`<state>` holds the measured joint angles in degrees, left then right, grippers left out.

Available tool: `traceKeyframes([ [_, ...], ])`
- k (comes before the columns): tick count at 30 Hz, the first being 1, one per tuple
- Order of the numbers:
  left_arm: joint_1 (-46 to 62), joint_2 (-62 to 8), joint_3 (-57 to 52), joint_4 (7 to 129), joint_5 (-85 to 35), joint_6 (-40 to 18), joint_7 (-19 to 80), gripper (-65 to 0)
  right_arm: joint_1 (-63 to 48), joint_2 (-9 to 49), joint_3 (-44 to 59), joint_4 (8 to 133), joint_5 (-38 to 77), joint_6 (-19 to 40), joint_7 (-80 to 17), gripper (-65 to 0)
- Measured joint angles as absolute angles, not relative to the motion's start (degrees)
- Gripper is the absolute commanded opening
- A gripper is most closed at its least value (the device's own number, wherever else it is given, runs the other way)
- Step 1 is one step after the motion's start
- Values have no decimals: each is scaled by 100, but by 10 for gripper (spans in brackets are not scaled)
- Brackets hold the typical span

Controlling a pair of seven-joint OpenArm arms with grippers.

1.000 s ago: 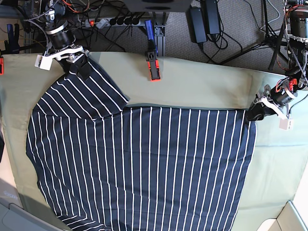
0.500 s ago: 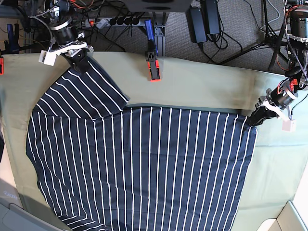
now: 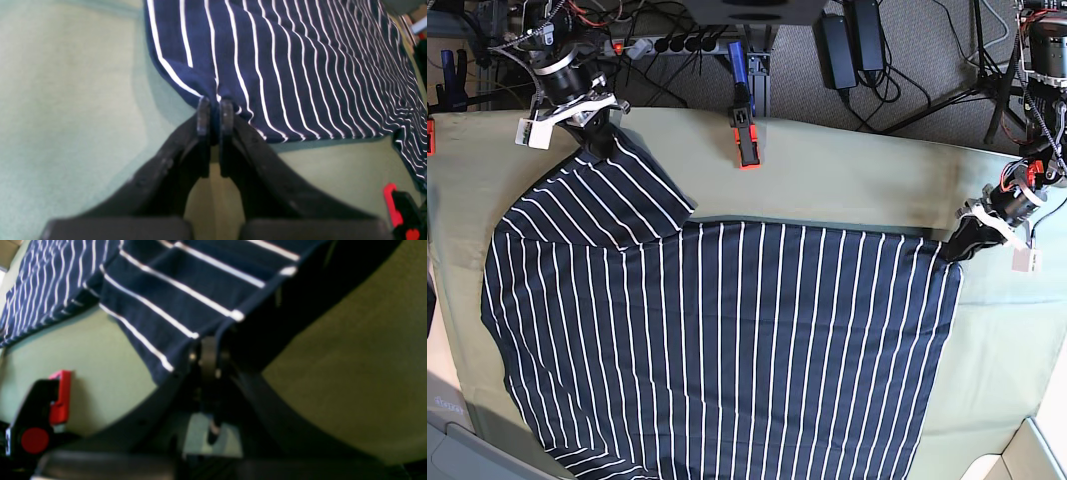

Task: Fold the T-shirt properly
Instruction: 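Grasp the shirt corners with both grippers, then lift both corners and pull the shirt toward the robot, folding it over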

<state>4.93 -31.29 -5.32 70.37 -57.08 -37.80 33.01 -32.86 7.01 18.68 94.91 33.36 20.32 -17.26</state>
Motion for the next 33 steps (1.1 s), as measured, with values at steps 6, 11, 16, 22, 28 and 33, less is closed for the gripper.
traceKeyframes([
  [6,808,-3142,-862,7039,-6213,-3828,3653,-650,-3743,716,2261,9957,3601,2036,-2263,-650],
  [11,1293,-3142,-1138,7168,-6477,-3846,3822,-650,-4309,714,2539,10285,3795,2078,-2314,-650],
  [16,1844,-3138,-1380,7769,-6493,-3865,3819,-650,-4657,720,2860,10383,4088,2086,-2324,-650],
  [22,2432,-3142,-2029,8586,-6685,-3865,3905,-650,-5050,725,3277,10383,4434,2161,-2456,-650],
  [28,2633,-3142,-2296,8967,-6976,-3865,4198,-650,-5175,729,3837,10403,5068,2206,-2799,-650],
  [33,2613,-3142,-2364,8989,-7111,-3865,4198,-650,-5175,740,4244,10724,5380,2281,-2864,-650],
])
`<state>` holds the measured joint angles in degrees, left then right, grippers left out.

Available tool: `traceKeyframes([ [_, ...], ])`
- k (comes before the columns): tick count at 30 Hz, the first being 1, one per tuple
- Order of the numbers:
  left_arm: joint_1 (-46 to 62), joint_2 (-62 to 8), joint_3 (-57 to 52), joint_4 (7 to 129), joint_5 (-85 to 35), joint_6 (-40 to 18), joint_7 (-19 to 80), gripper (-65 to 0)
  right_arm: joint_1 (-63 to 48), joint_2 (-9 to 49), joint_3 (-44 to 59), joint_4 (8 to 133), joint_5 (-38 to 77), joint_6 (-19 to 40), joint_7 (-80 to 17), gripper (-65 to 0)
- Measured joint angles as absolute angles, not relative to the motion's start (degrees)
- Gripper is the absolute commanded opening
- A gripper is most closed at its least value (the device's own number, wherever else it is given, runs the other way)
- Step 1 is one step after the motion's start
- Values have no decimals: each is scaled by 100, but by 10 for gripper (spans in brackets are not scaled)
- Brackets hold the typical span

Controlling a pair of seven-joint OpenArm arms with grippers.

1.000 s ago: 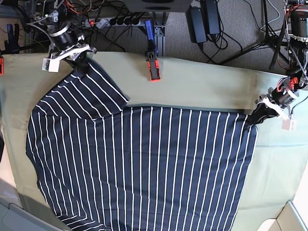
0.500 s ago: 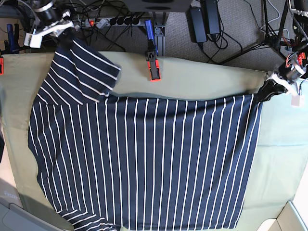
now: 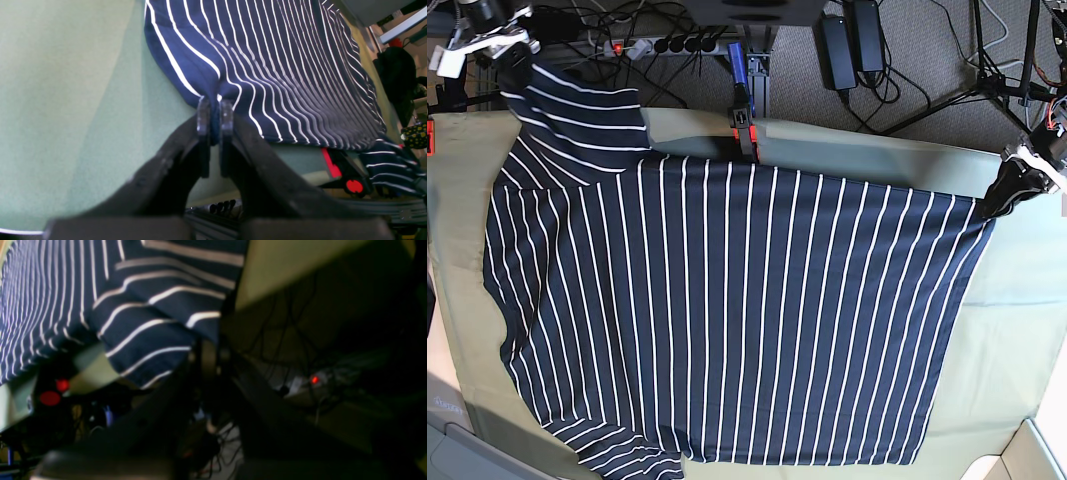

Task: Fold the T-shirt properly
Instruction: 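Lift both corners and pull the shirt toward the robot, folding it over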

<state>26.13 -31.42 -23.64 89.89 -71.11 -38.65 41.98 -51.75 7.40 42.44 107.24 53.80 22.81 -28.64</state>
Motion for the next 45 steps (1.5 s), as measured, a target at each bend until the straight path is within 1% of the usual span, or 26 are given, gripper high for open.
traceKeyframes([
  [5,2263,-3142,-2366,8986,-7096,-3863,4191,-650,-5009,1002,4305,11194,5256,2298,-2880,-650],
  [11,1737,-3148,-2329,8989,-6984,-3863,4228,-650,-4235,1470,4307,11253,4917,2309,-2910,-650],
  [16,1251,-3192,-1900,8958,-6637,-3861,4134,-650,-3677,1804,4307,11249,4692,2314,-2991,-650],
  [20,808,-3175,-1452,8656,-6163,-3861,3835,-650,-3306,2088,4204,11157,4576,2320,-3011,-650],
  [28,-196,-3197,-1245,7653,-5684,-3876,3723,-650,-2235,2746,3503,10243,4303,2359,-3002,-650],
  [36,-582,-3192,-1245,7100,-5581,-3881,3717,-650,-880,3387,2399,9411,3837,2399,-2969,-650],
  [40,-786,-3205,-1192,6888,-5437,-3881,3573,-650,-163,3542,1883,8901,3616,2414,-2969,-650],
  [43,-926,-3212,-921,6757,-5323,-3881,3520,-650,329,3573,1603,8525,3581,2416,-2974,-650],
  [45,-1081,-3212,-652,6670,-5098,-3883,3282,-650,637,3570,1420,8311,3546,2418,-2976,-650],
])
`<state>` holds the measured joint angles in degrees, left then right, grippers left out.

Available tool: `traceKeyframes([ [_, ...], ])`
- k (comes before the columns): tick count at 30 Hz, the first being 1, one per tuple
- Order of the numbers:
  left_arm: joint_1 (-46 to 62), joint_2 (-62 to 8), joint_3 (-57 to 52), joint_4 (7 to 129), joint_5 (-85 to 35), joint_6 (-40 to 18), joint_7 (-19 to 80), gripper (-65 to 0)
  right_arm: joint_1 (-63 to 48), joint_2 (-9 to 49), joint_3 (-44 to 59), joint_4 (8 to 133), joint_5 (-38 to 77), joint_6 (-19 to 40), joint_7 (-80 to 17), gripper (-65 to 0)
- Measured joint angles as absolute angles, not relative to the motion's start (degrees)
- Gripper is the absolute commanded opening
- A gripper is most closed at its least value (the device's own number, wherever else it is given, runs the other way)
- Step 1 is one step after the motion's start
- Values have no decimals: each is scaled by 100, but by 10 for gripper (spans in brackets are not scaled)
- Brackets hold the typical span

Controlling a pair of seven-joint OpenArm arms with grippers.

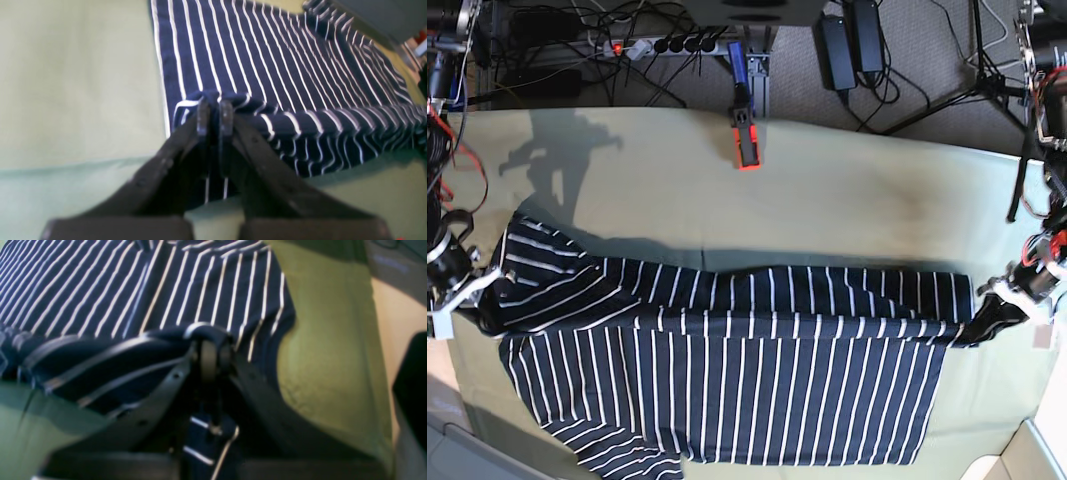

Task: Fold the T-shirt properly
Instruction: 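Lift both corners and pull the shirt toward the robot, folding it over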

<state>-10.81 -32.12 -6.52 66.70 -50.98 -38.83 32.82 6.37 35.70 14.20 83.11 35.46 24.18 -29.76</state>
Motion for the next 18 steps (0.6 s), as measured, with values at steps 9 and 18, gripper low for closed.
traceKeyframes([
  [9,-1820,-3212,25,6058,-4604,-3883,2912,-650,1699,3583,482,7642,2967,2418,-2974,-650],
  [18,-2215,-3194,294,5642,-4556,-3883,2779,-577,2515,3575,-414,6958,2344,2418,-2812,-650],
])
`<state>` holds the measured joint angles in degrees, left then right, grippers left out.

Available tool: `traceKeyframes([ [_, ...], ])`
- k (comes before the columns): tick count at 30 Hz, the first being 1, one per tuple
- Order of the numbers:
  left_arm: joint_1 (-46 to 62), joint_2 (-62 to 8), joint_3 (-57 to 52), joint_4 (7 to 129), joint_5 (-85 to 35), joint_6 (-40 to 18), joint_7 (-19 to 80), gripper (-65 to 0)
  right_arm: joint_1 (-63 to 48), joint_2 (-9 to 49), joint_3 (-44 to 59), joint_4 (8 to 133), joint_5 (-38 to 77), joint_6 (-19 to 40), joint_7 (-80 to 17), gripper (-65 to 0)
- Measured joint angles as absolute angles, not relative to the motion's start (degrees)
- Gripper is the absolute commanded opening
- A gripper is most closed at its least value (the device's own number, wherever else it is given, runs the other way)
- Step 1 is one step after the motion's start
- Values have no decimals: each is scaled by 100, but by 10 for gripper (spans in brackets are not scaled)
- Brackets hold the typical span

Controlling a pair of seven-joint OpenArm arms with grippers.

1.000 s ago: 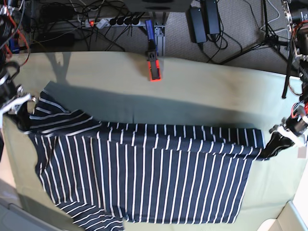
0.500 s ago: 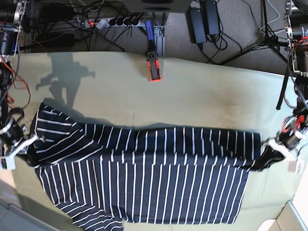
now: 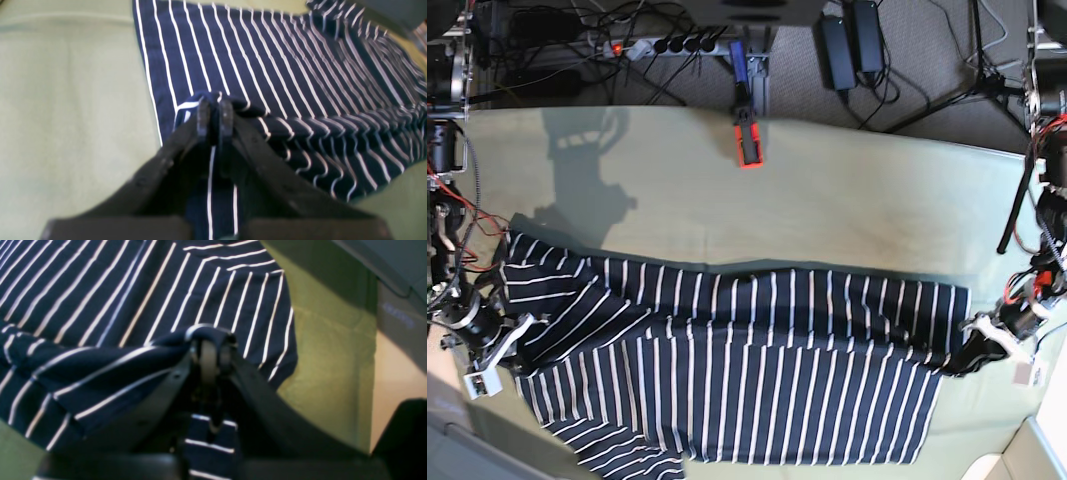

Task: Fold the T-shirt properly
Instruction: 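Lift both corners and pull the shirt toward the robot, folding it over, then open both grippers and release the shirt edge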

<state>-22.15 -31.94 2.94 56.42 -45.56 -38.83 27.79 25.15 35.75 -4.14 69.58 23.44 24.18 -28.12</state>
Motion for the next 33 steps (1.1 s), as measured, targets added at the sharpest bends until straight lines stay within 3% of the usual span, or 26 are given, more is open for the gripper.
traceKeyframes([
  [6,-2228,-3135,305,5579,-4233,-3883,2543,-339,2731,3468,-587,6488,2226,2418,-2565,-650],
  [7,-2235,-3127,305,5579,-4125,-3883,2543,-306,2731,3439,-587,6425,2222,2418,-2464,-624],
  [10,-2239,-3127,305,5579,-4099,-3883,2543,-284,2731,3352,-587,6241,2126,2416,-2252,-293],
  [11,-2239,-3129,305,5579,-4099,-3883,2547,-284,2731,3328,-587,6204,2099,2414,-2255,-221],
  [12,-2241,-3127,305,5579,-4128,-3885,2630,-284,2731,3312,-587,6191,2097,2408,-2257,-204],
  [16,-2241,-3138,276,5581,-4751,-3883,3551,-284,2731,3280,-388,6191,2357,2401,-2495,-205],
  [22,-2174,-3127,-333,5614,-6060,-3883,4805,-284,2665,3286,1319,6198,3570,2397,-4624,-205],
  [28,-1706,-3138,-908,5616,-6563,-3885,5105,-284,1743,3304,3072,6202,4206,2414,-4711,-205],
  [33,-1114,-3109,-1033,5618,-7083,-3887,5199,-285,784,3229,3339,6202,4552,2418,-4762,-205],
])
